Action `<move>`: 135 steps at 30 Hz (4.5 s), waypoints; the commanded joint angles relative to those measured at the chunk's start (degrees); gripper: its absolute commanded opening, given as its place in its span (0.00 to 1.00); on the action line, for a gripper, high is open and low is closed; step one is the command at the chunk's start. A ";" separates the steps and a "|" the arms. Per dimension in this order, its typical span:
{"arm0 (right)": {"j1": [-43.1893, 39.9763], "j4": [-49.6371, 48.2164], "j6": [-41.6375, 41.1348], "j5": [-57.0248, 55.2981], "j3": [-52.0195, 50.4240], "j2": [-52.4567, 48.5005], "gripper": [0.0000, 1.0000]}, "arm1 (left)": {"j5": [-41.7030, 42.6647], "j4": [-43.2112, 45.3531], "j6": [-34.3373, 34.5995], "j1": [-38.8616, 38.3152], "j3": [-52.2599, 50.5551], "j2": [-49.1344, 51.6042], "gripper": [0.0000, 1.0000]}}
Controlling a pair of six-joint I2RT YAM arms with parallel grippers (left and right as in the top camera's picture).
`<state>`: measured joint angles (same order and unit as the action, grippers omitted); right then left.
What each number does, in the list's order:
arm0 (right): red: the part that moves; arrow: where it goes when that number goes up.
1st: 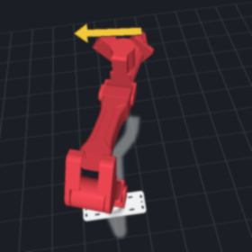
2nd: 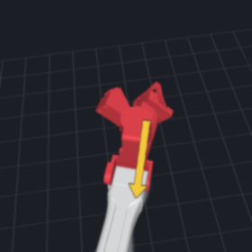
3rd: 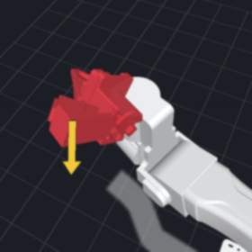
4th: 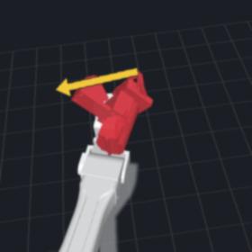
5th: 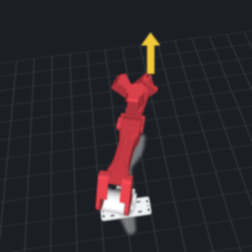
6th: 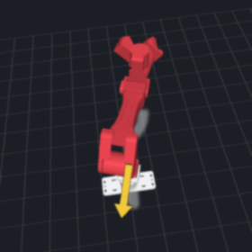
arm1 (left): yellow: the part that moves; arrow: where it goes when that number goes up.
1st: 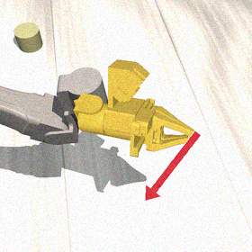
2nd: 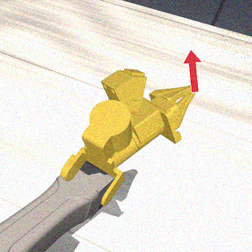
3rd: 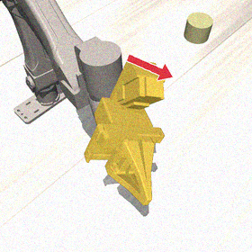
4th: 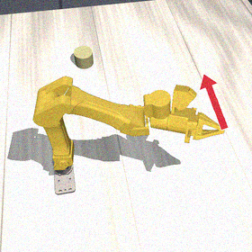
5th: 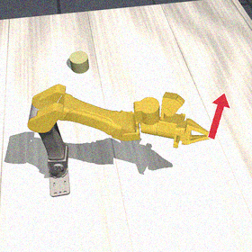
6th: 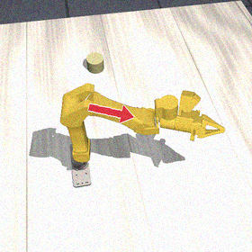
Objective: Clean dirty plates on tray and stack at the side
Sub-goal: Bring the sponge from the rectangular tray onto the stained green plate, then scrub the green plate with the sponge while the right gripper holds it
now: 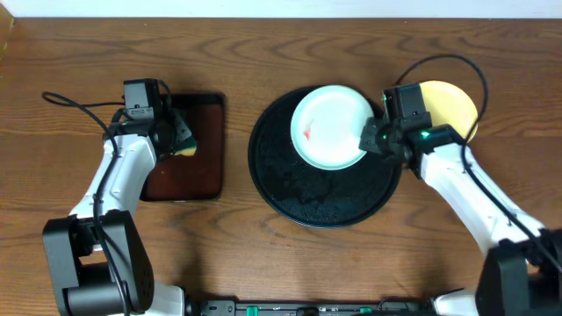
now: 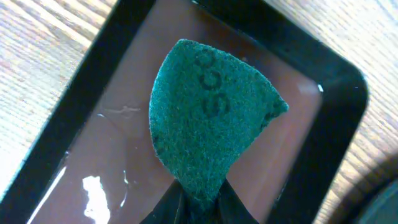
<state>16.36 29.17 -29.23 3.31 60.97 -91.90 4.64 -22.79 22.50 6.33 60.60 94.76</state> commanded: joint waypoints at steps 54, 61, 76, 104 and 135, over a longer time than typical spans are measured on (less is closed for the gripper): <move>-1.86 -5.53 3.58 6.36 0.31 -15.91 0.01 | -7.50 20.17 4.98 -37.33 1.09 8.94 0.08; -1.79 -5.64 3.56 6.36 0.31 -15.91 0.01 | 11.41 23.10 11.93 -37.62 0.63 9.09 0.08; -1.70 -5.35 3.56 6.38 0.31 -15.91 0.01 | -14.21 15.78 10.36 -37.73 0.15 16.90 0.08; -1.68 -4.04 1.36 6.01 0.31 -15.91 0.01 | 8.41 32.24 18.97 -37.94 1.14 10.34 0.08; -1.68 -2.99 0.57 5.97 0.31 -15.91 0.01 | -11.21 36.57 11.02 -33.86 1.14 23.41 0.08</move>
<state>15.29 24.67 -28.05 13.02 61.45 -107.24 5.96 14.59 39.86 -32.38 61.95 116.09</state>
